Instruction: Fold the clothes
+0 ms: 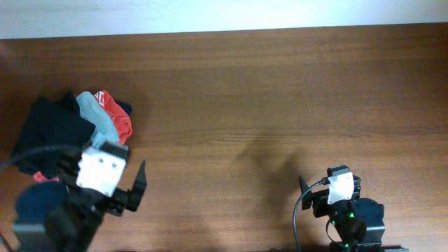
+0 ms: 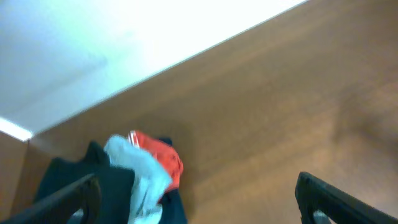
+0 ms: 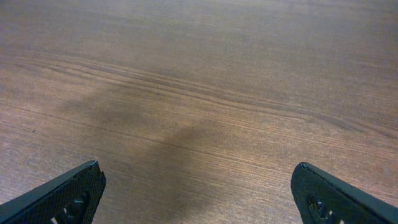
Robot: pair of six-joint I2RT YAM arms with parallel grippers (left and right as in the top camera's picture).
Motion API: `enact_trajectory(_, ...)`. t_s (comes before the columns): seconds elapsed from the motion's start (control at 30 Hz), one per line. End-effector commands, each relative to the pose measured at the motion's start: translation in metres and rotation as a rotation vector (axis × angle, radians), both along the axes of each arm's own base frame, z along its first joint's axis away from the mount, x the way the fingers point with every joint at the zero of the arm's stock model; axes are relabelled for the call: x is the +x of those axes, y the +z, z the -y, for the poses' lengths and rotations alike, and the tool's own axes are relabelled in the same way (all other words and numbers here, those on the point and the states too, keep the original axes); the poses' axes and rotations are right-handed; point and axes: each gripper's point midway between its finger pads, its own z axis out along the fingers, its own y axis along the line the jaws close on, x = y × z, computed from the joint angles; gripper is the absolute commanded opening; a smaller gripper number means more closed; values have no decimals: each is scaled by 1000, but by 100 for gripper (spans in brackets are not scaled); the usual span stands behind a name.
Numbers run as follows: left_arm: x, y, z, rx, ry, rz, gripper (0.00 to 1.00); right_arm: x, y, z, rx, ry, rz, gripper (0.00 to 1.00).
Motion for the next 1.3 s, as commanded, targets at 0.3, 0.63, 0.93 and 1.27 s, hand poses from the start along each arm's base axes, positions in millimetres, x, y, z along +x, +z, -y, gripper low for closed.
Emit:
enact_trajectory(0.3, 7, -153, 18, -42, -93, 127, 99, 0, 0, -1, 12, 1, 4, 99)
enact_trajectory(0.63, 12, -187, 24, -54, -120, 231, 99, 0, 0, -1, 12, 1, 4, 99)
enact_trajectory(0.93, 23, -183, 25, -55, -123, 328, 99, 0, 0, -1, 12, 1, 4, 99)
enact_trajectory(1.27, 23, -183, 25, -55, -123, 328, 99, 0, 0, -1, 12, 1, 4, 99)
